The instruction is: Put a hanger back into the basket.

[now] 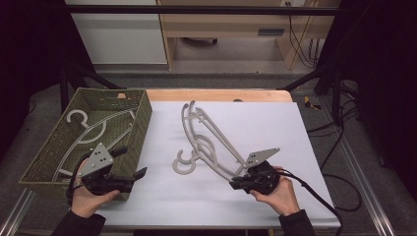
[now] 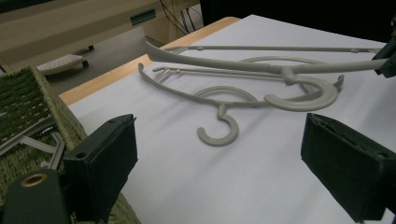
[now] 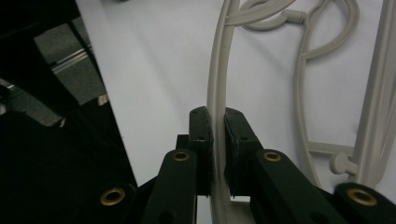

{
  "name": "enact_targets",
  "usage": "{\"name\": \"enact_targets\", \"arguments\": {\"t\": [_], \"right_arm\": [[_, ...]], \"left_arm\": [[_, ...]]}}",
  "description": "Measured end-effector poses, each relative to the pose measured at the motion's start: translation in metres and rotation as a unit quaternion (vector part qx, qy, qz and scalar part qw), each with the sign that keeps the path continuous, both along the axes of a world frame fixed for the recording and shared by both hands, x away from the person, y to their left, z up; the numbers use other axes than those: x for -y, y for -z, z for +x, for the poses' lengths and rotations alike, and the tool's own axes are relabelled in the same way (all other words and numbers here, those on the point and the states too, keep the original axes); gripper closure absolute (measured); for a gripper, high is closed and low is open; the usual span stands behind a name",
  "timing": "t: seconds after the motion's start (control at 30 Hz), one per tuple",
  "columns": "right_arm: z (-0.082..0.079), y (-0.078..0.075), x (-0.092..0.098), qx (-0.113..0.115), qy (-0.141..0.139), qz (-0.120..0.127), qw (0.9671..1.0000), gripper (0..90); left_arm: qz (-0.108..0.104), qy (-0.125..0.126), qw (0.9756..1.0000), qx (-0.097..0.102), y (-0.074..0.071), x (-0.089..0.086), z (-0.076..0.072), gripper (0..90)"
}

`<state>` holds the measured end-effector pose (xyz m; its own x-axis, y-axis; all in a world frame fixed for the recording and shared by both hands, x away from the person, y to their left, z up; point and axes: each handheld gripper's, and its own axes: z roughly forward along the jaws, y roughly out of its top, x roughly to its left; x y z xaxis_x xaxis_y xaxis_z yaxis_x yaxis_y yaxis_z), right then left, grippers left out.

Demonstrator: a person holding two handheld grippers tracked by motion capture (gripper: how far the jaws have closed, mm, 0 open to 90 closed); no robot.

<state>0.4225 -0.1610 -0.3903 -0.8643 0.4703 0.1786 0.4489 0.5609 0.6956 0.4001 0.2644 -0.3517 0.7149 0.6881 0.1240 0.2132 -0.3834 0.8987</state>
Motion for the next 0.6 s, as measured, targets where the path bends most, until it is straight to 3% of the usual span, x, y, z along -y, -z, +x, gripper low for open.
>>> {"name": "enact_targets", "arguments": {"t": [0.07,0.17,0.27,0.33,0.37,0.4,0.43,0.5,0.6], "right_arm": [[0.000,-0.007,0.007,0.005,-0.023,0.020,0.9995,82.9],[0.000,-0.013,0.012,0.003,-0.031,0.029,0.9991,82.8],[0.000,-0.016,0.014,0.002,-0.041,0.025,0.9988,82.8],[-0.001,-0.016,0.014,-0.002,-0.044,0.025,0.9987,82.9],[-0.002,-0.017,0.014,-0.007,-0.052,0.026,0.9983,82.8],[-0.002,-0.017,0.014,-0.005,-0.059,0.024,0.9980,82.8],[-0.003,-0.017,0.014,-0.007,-0.065,0.022,0.9976,82.8],[-0.004,-0.017,0.013,-0.009,-0.073,0.023,0.9971,82.8],[-0.006,-0.017,0.013,-0.015,-0.078,0.023,0.9966,82.8]], "left_arm": [[0.009,0.011,0.9999,0.007,-0.004,0.005,0.000,10.2],[0.018,0.020,0.9996,0.010,-0.006,0.009,0.000,10.4],[0.047,0.034,0.9982,0.012,-0.007,0.020,0.006,10.4],[0.054,0.038,0.9977,0.010,-0.007,0.022,0.009,10.6],[0.074,0.045,0.9962,0.011,-0.008,0.029,0.013,11.1],[0.074,0.045,0.9962,0.011,-0.008,0.029,0.013,11.4],[0.092,0.058,0.9939,0.014,-0.008,0.035,0.017,11.4],[0.098,0.063,0.9931,0.014,-0.008,0.038,0.019,11.8],[0.128,0.075,0.9888,0.015,-0.006,0.047,0.024,11.9]]}}
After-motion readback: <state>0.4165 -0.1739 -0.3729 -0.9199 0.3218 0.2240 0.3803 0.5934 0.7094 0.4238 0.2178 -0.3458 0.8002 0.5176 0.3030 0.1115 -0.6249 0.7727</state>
